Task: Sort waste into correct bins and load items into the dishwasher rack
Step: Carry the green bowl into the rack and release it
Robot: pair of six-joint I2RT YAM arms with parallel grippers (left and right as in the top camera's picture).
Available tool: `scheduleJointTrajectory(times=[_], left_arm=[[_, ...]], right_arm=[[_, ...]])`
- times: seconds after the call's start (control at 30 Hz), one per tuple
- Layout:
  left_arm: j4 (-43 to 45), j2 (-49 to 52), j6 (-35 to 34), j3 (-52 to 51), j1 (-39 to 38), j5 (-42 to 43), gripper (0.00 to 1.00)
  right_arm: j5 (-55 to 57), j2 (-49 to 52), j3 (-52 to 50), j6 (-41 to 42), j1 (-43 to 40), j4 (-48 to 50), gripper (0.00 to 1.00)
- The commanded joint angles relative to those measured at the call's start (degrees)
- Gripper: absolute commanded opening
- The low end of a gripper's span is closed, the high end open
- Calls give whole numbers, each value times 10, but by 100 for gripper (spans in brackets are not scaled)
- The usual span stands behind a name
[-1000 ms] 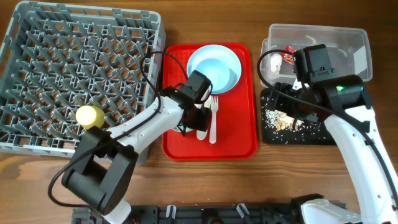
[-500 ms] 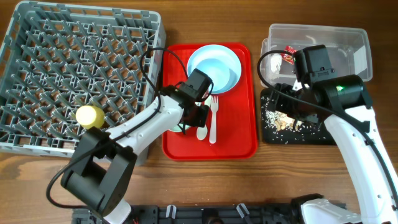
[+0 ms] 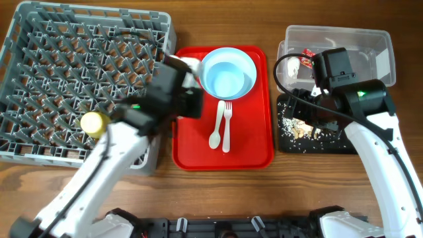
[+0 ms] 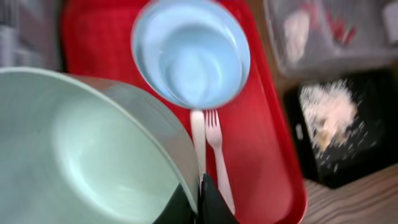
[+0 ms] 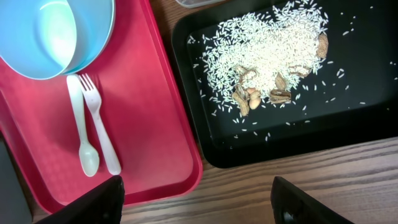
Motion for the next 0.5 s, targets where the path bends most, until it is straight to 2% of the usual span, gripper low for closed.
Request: scheduleJointTrajectory(times=[0.0, 0.17, 0.27, 0.47], left_arm=[[0, -24, 54, 9, 105, 138, 4], [2, -5, 108, 9, 257, 340, 4], [5, 22, 130, 9, 324, 422, 4], [25, 92, 142, 9, 409, 557, 4]], right_arm=[[10, -2, 4, 4, -2, 0, 76], [10, -2, 4, -1, -2, 1, 76], [10, -2, 4, -5, -2, 1, 76], [10, -2, 4, -8, -2, 1, 76]])
